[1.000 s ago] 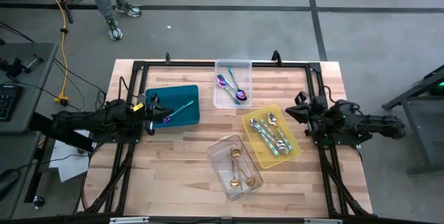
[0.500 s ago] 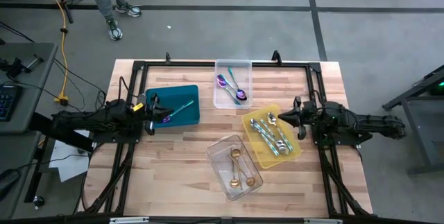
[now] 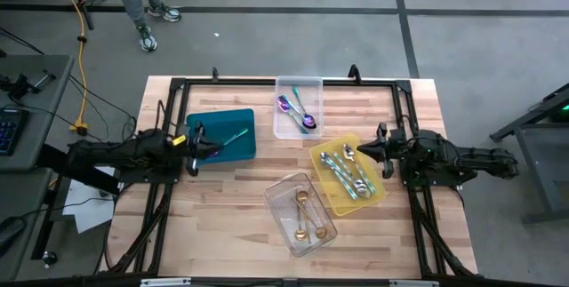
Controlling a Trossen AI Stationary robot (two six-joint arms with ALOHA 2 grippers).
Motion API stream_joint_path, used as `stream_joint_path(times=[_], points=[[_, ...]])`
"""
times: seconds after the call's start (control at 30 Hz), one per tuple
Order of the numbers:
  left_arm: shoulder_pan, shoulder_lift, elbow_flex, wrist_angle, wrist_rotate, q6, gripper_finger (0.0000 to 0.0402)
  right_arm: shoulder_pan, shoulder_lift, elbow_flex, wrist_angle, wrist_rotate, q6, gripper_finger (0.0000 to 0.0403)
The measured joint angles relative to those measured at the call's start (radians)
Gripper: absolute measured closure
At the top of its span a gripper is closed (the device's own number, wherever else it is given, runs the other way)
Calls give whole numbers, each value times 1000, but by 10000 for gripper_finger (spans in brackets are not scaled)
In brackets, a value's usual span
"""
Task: Sort silverware by color (type)
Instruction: Return to Home Position
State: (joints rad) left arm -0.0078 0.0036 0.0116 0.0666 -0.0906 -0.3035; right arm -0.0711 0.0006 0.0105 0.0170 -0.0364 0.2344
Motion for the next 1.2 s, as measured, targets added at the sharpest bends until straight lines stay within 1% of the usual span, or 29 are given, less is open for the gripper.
stream_joint_path(times=[0.07,0.13,1.2], points=[[-1,0,0,-45,0,0,399,0,0,0,0,0,0,403],[0,1,0,-48,7,0,399,0,0,0,0,0,0,403],[1,6,0,-47,8,0,399,0,14,0,-1,0,0,402]])
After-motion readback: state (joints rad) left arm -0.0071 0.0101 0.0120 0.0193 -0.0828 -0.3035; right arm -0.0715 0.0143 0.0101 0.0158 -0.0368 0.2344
